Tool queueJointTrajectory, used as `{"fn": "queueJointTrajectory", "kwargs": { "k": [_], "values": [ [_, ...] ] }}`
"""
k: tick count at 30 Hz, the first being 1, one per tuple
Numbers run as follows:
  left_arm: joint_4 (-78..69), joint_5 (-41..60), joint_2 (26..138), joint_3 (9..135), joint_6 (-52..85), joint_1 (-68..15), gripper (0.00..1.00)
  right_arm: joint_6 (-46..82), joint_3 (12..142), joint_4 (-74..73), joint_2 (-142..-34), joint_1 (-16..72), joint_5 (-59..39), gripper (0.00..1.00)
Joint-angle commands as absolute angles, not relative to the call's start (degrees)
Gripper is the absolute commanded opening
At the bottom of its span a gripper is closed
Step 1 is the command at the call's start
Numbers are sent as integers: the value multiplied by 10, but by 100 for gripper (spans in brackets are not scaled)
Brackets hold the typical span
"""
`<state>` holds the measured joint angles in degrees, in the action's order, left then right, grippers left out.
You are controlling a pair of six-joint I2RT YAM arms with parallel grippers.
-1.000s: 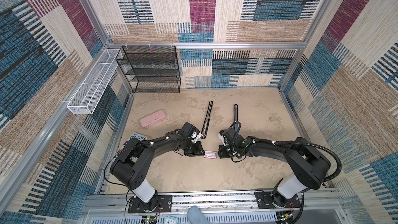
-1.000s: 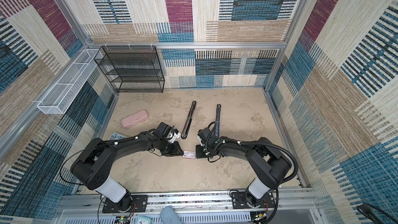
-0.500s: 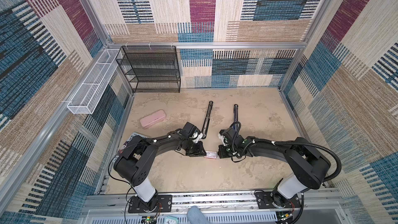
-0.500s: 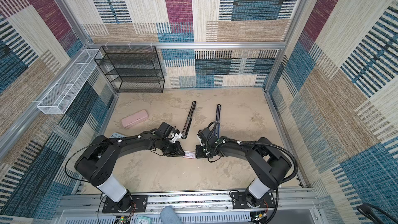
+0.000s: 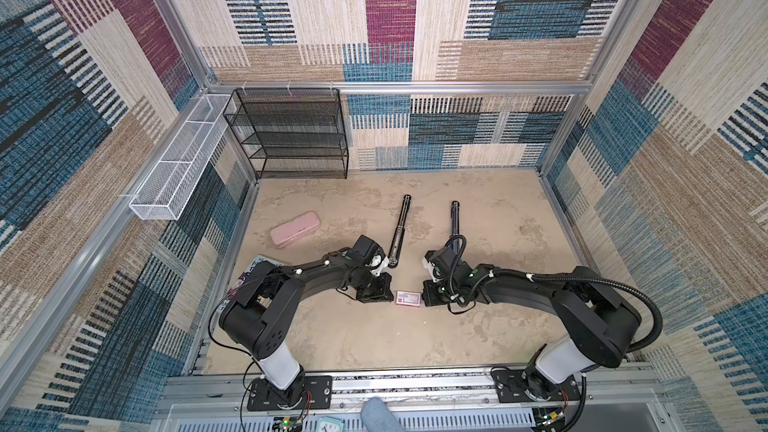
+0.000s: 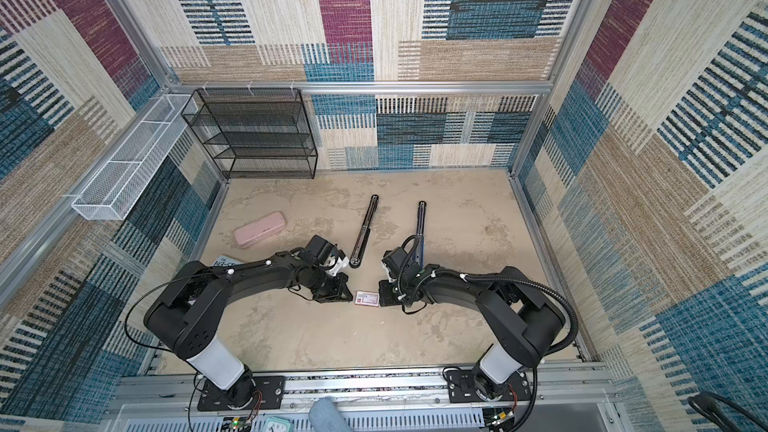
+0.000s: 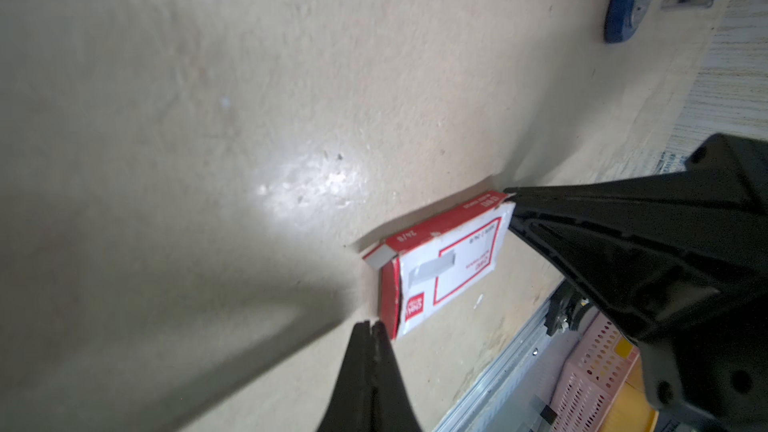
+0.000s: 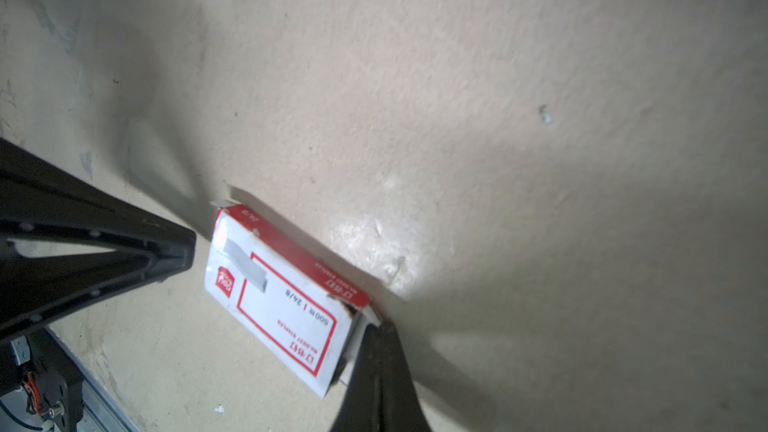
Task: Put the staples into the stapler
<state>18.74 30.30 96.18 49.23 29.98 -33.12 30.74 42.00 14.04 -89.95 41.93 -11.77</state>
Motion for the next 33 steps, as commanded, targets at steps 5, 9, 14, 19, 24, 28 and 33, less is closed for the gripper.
{"fn": "queueJointTrajectory", "kwargs": {
  "k": [5,9,14,19,24,28,33],
  "values": [
    [200,291,937,509,284,-333,22,306,417,143,-897,417,-118,3],
    [199,258,897,512,262,-336,44,297,425,136,-908,417,-120,3],
    [212,232,863,532,177,-343,46,287,435,133,-922,411,-120,3],
    [204,203,824,544,-8,-345,46,279,435,127,-923,395,-128,3],
    [211,228,824,542,-211,-348,46,278,432,122,-921,391,-132,3],
    [163,245,843,516,-277,-360,45,283,427,113,-924,391,-138,3],
    [141,251,877,519,-288,-379,46,280,429,108,-930,390,-141,3]
  ]
}}
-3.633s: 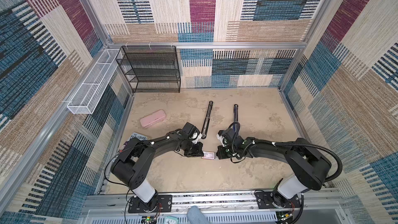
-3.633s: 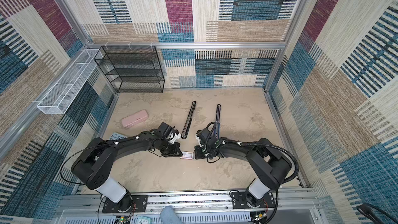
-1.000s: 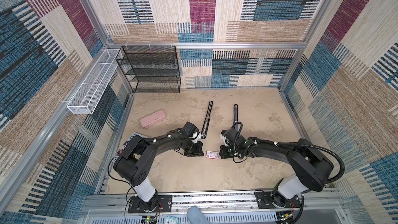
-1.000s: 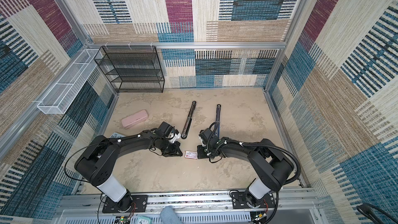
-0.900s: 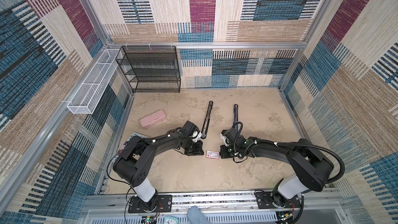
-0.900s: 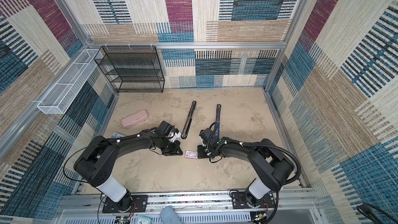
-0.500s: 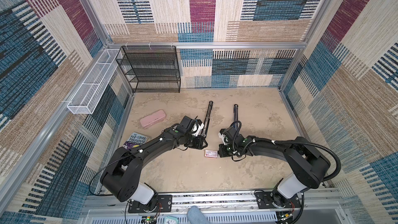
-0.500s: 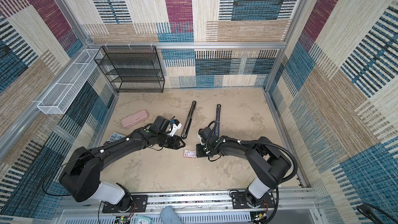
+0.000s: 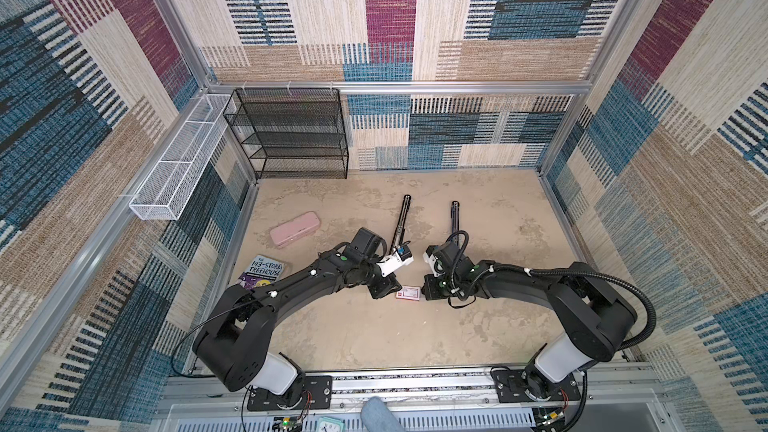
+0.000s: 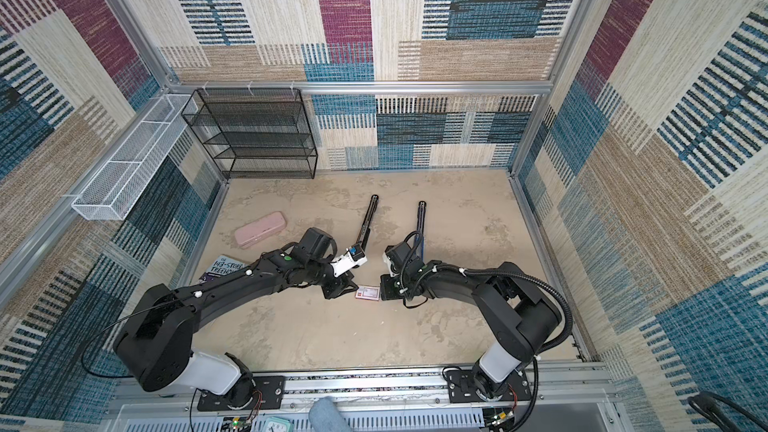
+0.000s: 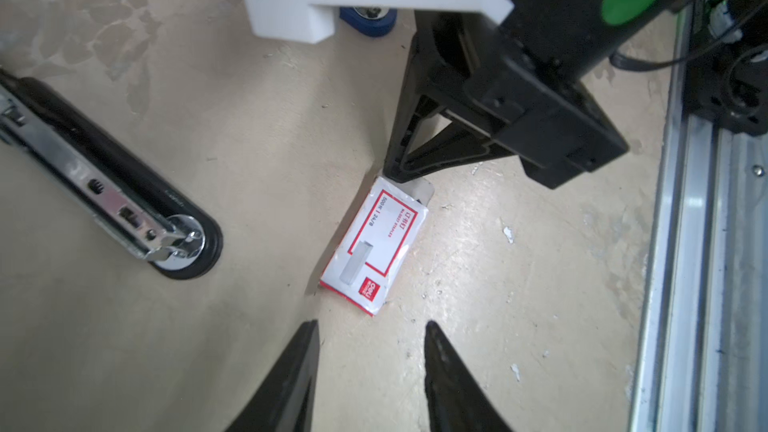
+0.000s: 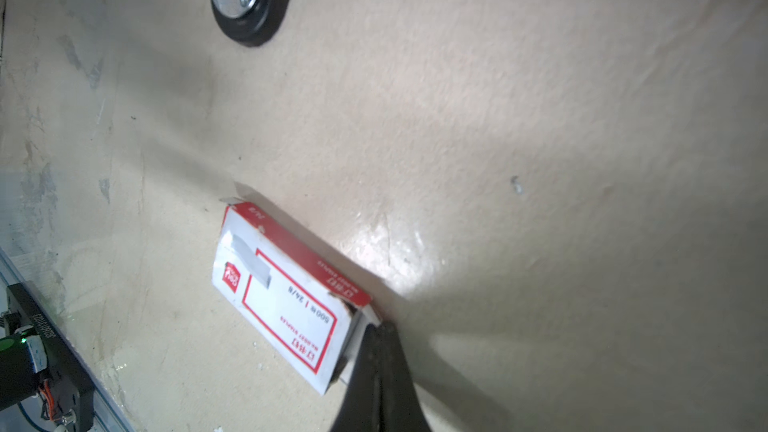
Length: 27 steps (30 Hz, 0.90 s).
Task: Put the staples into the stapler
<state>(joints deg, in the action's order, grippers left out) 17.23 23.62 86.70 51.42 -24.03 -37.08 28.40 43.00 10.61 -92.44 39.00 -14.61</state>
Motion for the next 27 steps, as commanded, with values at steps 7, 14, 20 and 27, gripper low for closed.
{"fn": "queueJointTrajectory", "kwargs": {
  "k": [7,14,20,27],
  "values": [
    [148,233,904,534,-304,-403,76,272,432,102,-945,387,-153,2],
    [159,204,909,537,-346,-410,97,265,422,98,-936,382,-160,2],
    [207,180,932,565,-413,-418,94,247,423,107,-935,371,-171,1],
    [243,175,966,597,-468,-423,92,239,421,110,-929,355,-186,1]
  ]
}}
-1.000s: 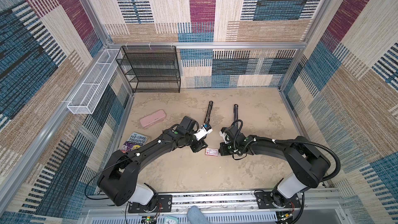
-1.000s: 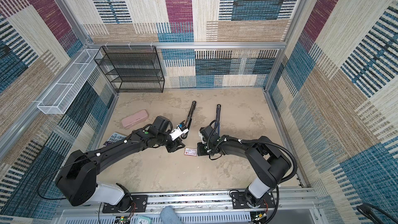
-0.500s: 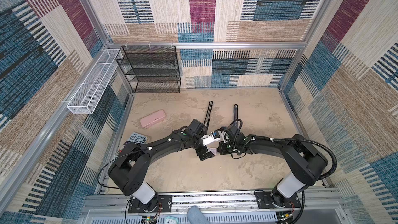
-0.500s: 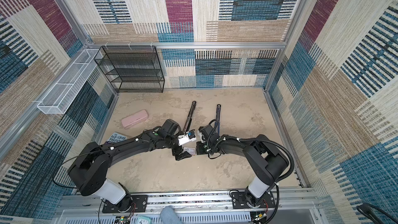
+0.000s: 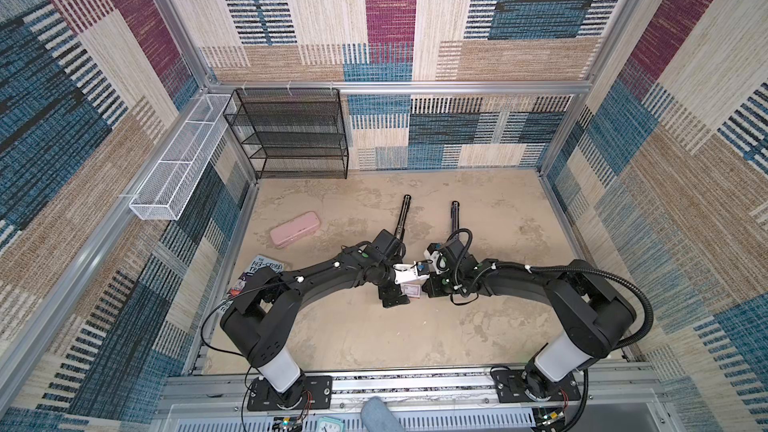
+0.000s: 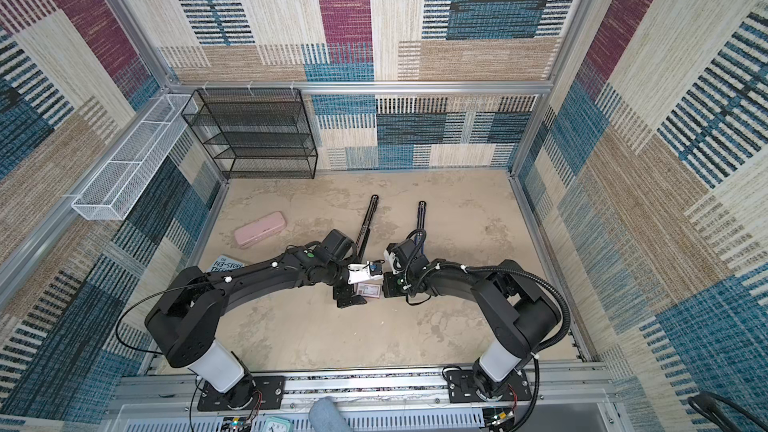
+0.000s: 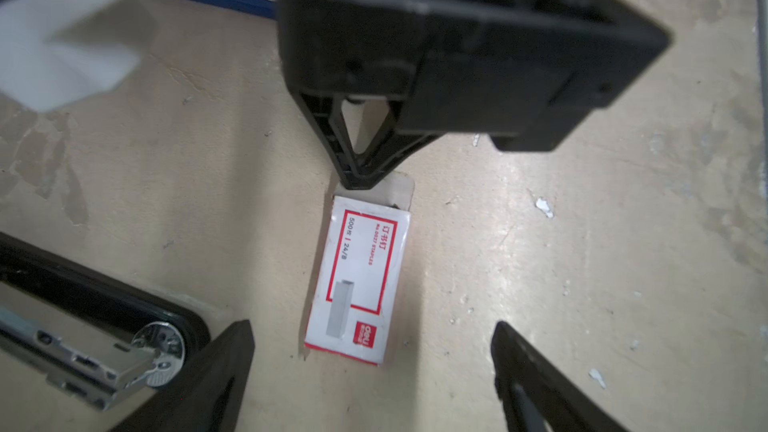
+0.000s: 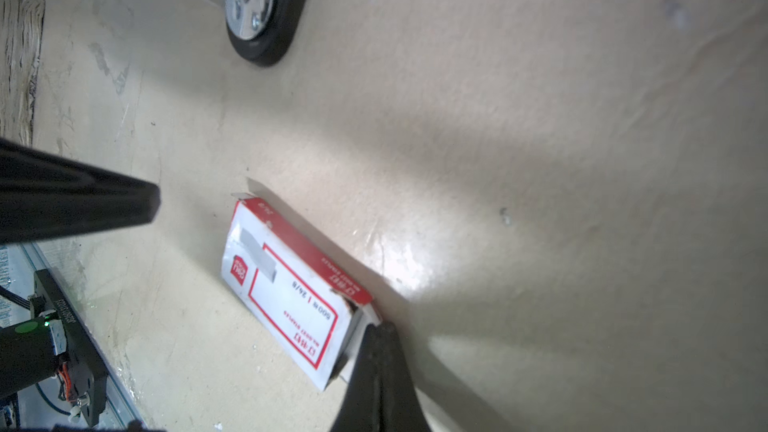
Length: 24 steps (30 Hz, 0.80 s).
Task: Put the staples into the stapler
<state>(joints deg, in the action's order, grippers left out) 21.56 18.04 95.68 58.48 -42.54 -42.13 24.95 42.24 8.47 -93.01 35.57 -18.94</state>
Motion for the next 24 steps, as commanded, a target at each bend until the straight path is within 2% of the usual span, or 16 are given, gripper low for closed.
{"fn": "queueJointTrajectory", "kwargs": {
  "k": [1,16,24],
  "values": [
    [248,174,975,604,-472,-423,91,239,422,111,-929,355,-187,1],
    [263,131,1046,644,-481,-433,82,236,420,115,-920,348,-193,1],
    [240,165,1002,627,-431,-434,81,212,407,134,-892,319,-187,1]
  ]
}}
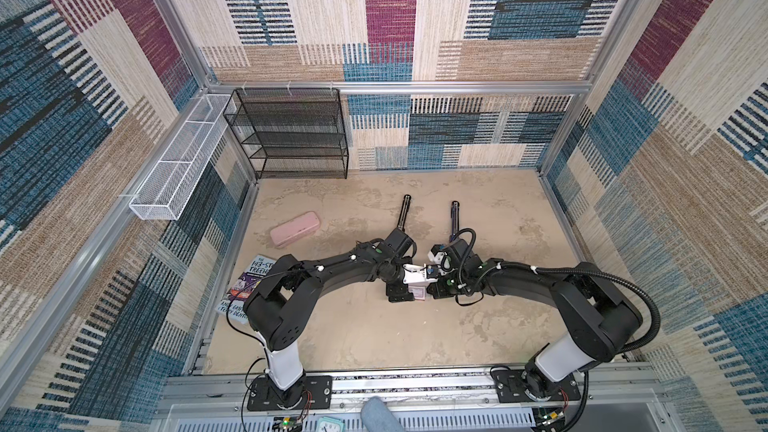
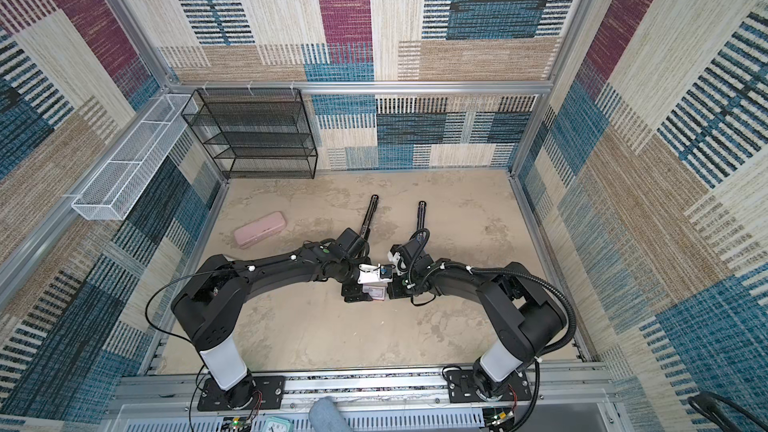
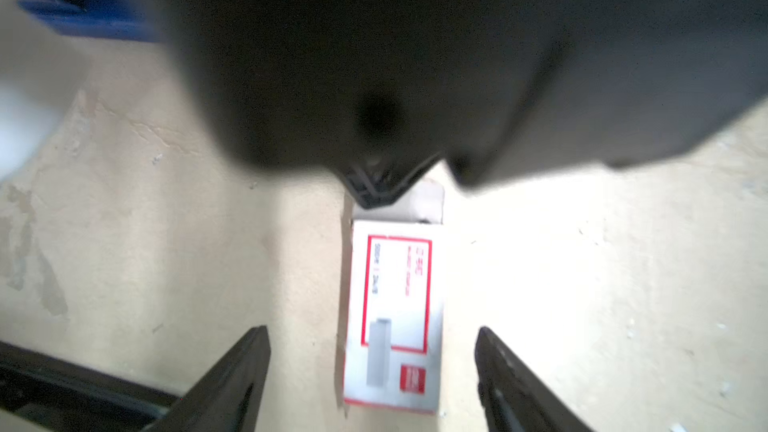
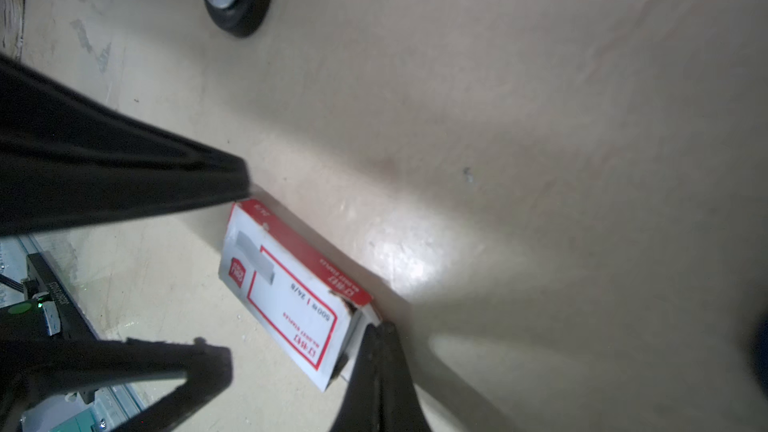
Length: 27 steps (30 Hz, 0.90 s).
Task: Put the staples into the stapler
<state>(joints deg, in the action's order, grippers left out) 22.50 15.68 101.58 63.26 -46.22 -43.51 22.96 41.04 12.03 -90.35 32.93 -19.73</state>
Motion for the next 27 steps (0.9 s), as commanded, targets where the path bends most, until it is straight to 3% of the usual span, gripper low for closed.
{"fn": "queueJointTrajectory", "kwargs": {
  "k": [1,12,27],
  "values": [
    [230,178,995,625,-422,-433,81,209,402,134,-886,313,-192,1],
    [18,279,956,536,-285,-429,85,184,390,124,-880,296,-209,1],
    [8,234,1022,526,-332,-430,88,169,398,136,-887,291,-234,1]
  ]
}}
